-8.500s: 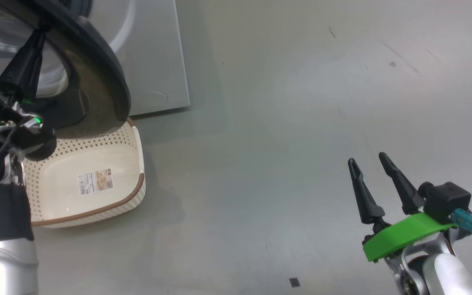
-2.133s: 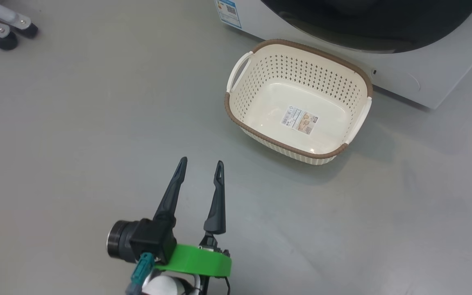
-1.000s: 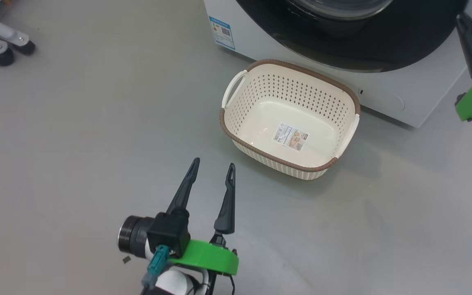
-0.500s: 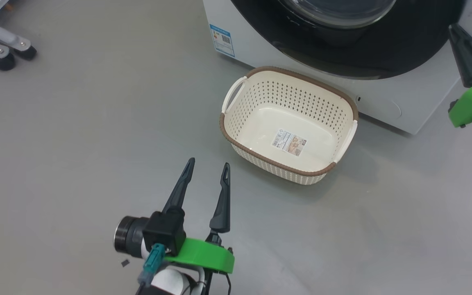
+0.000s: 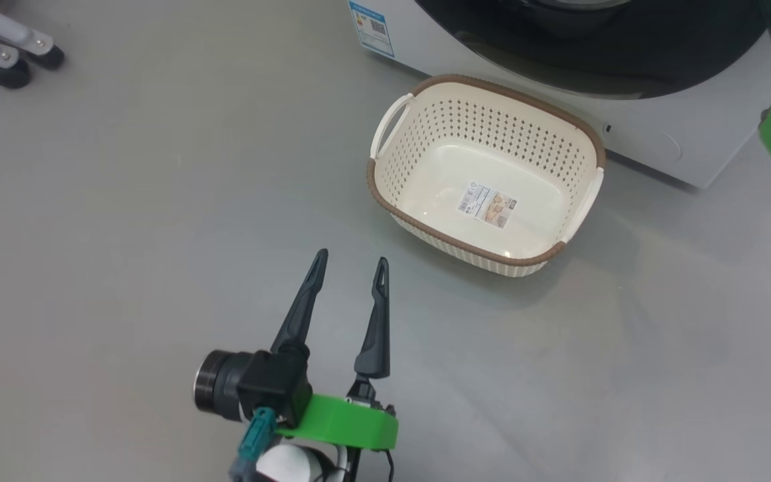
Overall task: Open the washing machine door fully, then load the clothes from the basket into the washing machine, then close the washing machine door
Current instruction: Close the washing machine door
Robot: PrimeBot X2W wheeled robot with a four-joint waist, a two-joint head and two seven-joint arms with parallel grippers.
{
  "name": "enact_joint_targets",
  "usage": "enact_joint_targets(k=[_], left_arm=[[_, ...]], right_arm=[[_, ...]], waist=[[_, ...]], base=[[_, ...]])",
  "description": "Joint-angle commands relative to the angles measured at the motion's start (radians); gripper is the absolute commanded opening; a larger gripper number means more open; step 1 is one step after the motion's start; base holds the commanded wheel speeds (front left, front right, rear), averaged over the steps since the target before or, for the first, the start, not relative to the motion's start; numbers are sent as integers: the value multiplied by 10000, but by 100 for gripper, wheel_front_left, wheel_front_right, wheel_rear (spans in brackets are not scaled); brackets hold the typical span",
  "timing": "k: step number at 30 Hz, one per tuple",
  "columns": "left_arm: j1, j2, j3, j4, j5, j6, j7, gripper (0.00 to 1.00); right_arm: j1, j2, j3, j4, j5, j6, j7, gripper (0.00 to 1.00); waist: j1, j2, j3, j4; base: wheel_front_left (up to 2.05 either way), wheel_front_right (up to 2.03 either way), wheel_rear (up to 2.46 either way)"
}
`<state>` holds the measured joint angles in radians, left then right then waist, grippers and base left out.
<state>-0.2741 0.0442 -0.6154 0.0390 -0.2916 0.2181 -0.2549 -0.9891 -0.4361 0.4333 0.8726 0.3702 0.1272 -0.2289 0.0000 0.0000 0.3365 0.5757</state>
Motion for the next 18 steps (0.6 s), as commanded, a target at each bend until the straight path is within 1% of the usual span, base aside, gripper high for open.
enact_joint_targets(k=[1, 13, 18], left_arm=[[-36, 60, 178, -421, 19, 141, -68, 100], [-302, 60, -543, -616, -68, 690, -68, 100], [-385, 60, -760, -683, -111, 860, -68, 100]], right_arm=[[-421, -163, 231, -107, 133, 35, -129, 0], [-1498, -841, 1689, 270, 816, 35, -273, 0], [-1868, -1053, 2107, 359, 1118, 35, -292, 0]], waist=[[0, 0, 102, 1], [0, 0, 500, 14], [0, 0, 637, 21]], base=[[-12, -12, -12], [-7, -7, -7], [-6, -6, -6]])
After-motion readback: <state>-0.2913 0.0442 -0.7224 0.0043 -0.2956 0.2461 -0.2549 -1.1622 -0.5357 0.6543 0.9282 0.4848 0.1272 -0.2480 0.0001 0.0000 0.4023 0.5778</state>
